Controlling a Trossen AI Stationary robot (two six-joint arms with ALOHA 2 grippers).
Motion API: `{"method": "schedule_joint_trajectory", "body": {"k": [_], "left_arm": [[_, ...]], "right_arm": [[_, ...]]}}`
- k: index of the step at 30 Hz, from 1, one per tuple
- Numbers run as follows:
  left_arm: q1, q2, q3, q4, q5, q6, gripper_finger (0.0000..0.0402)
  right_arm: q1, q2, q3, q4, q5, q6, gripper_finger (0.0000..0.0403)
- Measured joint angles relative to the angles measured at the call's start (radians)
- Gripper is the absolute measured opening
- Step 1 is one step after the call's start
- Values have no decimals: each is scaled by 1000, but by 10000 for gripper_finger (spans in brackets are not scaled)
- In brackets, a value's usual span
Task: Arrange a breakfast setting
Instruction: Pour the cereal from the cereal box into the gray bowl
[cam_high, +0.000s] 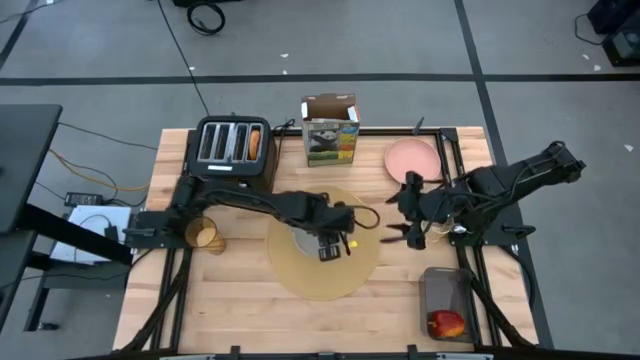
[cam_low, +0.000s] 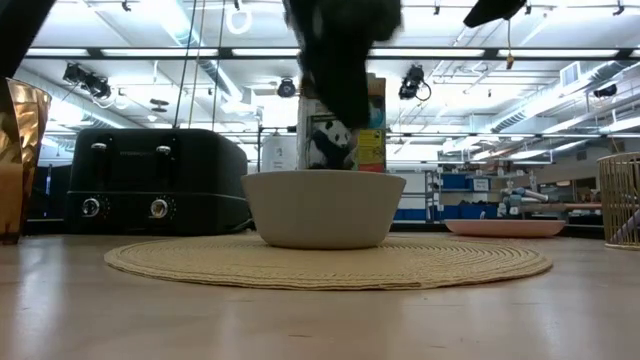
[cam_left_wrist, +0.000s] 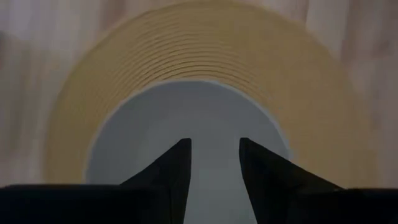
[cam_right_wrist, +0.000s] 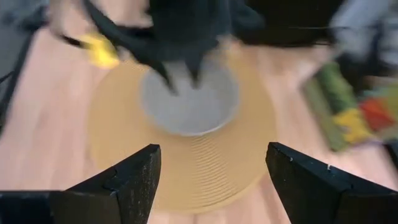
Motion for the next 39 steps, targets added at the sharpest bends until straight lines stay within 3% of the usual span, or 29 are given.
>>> {"method": "schedule_joint_trajectory", "body": {"k": [2,5,7,11,16,22,25,30,35,39], "left_arm": [[-5,-67,0,-16,0,-26,141],[-18,-175,0,-13,-3,-46,141],[-29,-245,0,-10,-25,-67,141],[-63,-371,0,-29,-166,-117,141],[-109,-481,1,-28,-265,-111,141],[-110,-540,1,-9,-228,-8,141],[-53,-543,1,39,-152,50,141],[100,-543,1,123,-135,156,142],[309,-524,0,161,-57,205,156],[467,-473,0,229,118,221,189]], "right_arm": [[-40,-13,0,-1,59,55,295],[-133,-25,0,11,64,28,297],[-202,-28,8,37,17,-32,302],[-352,0,84,72,-89,-150,327],[-491,131,250,67,-148,-434,369],[-628,331,502,19,-200,-594,378],[-684,416,587,-11,-262,-642,365],[-752,493,631,-47,-327,-691,344],[-804,463,632,-71,-372,-740,336],[-825,402,632,-73,-429,-760,338]]}}
